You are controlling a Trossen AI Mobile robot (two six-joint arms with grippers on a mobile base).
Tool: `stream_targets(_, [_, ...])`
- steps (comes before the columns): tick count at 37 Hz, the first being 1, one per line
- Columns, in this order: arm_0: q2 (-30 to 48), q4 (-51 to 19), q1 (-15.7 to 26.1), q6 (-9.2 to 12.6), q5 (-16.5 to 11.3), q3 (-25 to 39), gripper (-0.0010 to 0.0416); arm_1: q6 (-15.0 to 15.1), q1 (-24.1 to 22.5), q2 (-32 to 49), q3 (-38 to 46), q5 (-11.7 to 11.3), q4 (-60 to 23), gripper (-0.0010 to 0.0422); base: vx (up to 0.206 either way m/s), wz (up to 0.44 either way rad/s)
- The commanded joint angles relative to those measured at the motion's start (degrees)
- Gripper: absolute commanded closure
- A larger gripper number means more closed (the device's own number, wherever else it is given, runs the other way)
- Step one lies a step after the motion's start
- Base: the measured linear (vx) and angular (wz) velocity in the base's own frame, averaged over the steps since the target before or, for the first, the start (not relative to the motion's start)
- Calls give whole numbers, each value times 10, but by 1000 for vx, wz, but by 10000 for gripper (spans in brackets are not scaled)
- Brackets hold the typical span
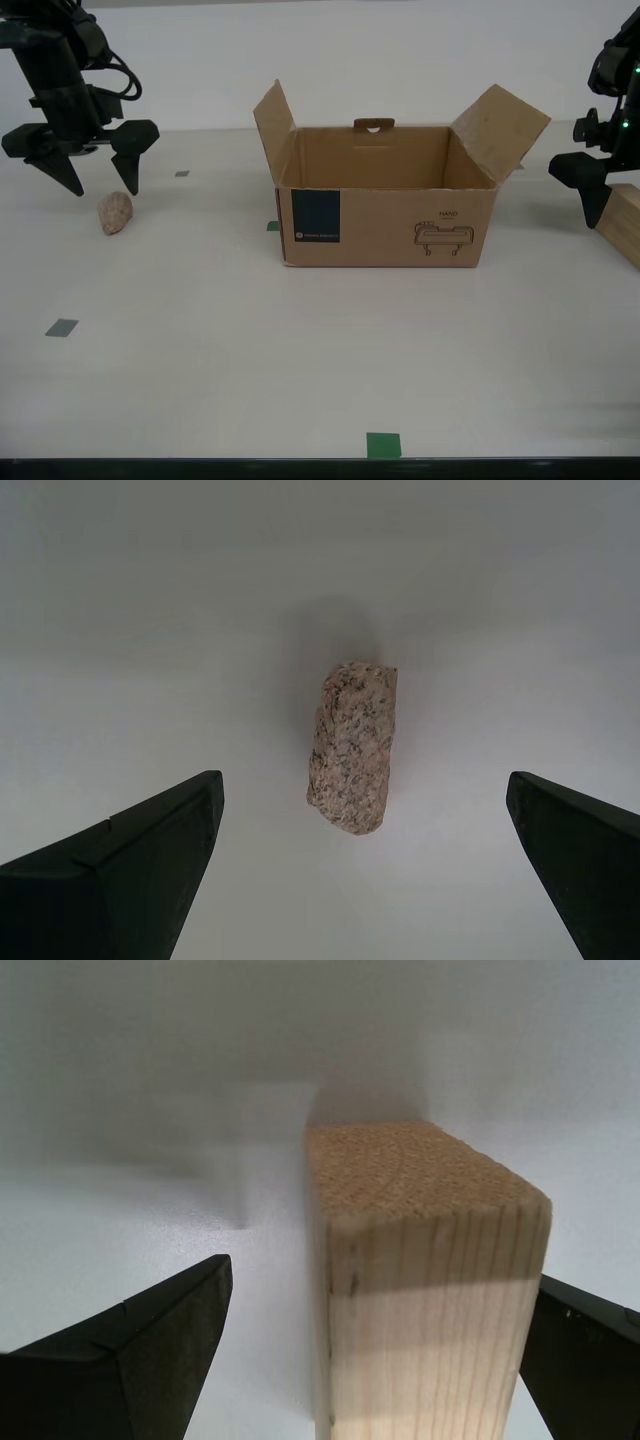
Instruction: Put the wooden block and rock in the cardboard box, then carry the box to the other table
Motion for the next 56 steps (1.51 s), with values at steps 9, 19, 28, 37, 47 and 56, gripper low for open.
stream_targets(9, [0, 2, 0, -2, -2, 0, 51, -3, -1, 0, -1, -1, 12, 23, 0, 0])
stream_targets(19, [0, 4, 0, -1, -2, 0, 51, -5, 0, 0, -2, -1, 40, 23, 0, 0])
stream_targets(28, [0, 5, 0, -1, -2, 0, 51, -5, 0, 23, -10, -1, 40, 23, 0, 0])
stream_targets(37, [0, 0, 0, -1, -2, 0, 51, -5, 1, 46, -16, -1, 71, 23, 0, 0])
stream_targets(47, [0, 3, 0, -1, -2, 0, 51, -7, 0, 57, -18, -1, 73, 23, 0, 0])
stream_targets(56, [0, 2, 1, -1, -2, 0, 51, -9, 0, 56, -37, -1, 87, 23, 0, 0])
